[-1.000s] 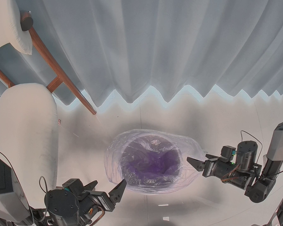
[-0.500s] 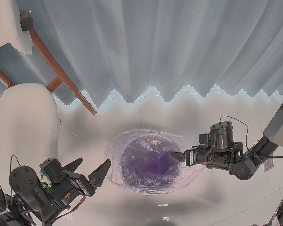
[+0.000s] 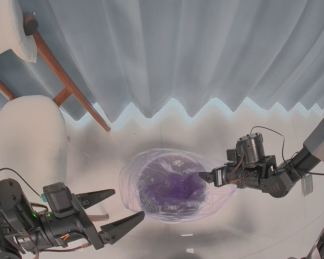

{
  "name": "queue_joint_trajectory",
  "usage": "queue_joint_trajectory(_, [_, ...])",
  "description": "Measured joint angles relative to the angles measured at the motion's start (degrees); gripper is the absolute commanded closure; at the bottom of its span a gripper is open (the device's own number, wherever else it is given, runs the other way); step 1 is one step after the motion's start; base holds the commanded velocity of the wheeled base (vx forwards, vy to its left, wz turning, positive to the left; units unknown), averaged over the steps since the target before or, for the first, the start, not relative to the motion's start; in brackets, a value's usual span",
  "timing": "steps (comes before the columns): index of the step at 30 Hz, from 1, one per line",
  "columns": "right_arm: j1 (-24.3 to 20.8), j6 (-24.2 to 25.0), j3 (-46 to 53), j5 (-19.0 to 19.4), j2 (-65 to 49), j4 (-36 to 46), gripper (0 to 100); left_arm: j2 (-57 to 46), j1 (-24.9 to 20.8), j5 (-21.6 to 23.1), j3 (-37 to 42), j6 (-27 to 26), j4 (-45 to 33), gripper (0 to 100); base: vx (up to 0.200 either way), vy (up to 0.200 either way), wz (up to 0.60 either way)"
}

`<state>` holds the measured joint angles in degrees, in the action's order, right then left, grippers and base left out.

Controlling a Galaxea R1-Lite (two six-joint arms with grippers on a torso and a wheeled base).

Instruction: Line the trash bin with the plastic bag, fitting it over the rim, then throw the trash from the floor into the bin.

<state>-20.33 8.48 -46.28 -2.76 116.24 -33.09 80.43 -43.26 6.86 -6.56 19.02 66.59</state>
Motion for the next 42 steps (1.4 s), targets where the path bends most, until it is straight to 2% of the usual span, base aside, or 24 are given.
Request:
queue_joint_trajectory(3, [-0.4,-0.1,-1.5,-1.4,0.2,3.1,0,-3.9,-0.4,1.8,-2.2,1.8,-6.7,0,0.0,0.0,0.0])
queue_joint_trajectory(7, [-1.2,-0.1,-3.3,-2.8,0.7,5.8,0,-7.8,0.4,5.1,-4.0,9.2,-9.4,0,0.0,0.0,0.0])
queue_joint_trajectory(10, [-2.0,0.0,-4.1,-3.6,1.2,6.7,0,-10.1,3.5,10.8,-4.2,13.4,-9.7,0,0.0,0.0,0.0])
queue_joint_trajectory(12, [-2.7,0.0,-4.4,-4.2,1.7,6.9,0,-11.6,5.9,15.1,-3.4,13.4,-9.8,0,0.0,0.0,0.0])
queue_joint_trajectory(15, [-3.5,0.1,-4.7,-5.2,2.8,7.1,0,-13.2,8.8,17.8,-2.0,10.7,-10.1,0,0.0,0.0,0.0])
queue_joint_trajectory(19, [-4.2,0.7,-4.7,-5.9,4.7,7.2,0,-14.5,12.5,18.7,-1.4,9.2,-10.3,0,0.0,0.0,0.0])
queue_joint_trajectory(24, [-4.6,1.2,-5.4,-6.1,7.1,7.0,0,-14.9,14.9,18.9,-2.7,8.9,-10.3,0,0.0,0.0,0.0])
queue_joint_trajectory(39, [-4.2,1.7,-10.3,-7.0,13.3,6.6,0,-15.5,17.5,18.9,-3.1,8.6,-9.5,0,0.0,0.0,0.0])
queue_joint_trajectory(40, [-4.1,1.9,-10.4,-7.1,13.5,6.5,100,-15.5,17.5,18.9,-3.1,8.6,-9.5,0,0.0,0.0,0.0])
queue_joint_trajectory(42, [-4.1,2.9,-11.0,-7.1,14.0,6.5,100,-15.5,17.5,18.9,-3.0,8.6,-9.5,0,0.0,0.0,0.0])
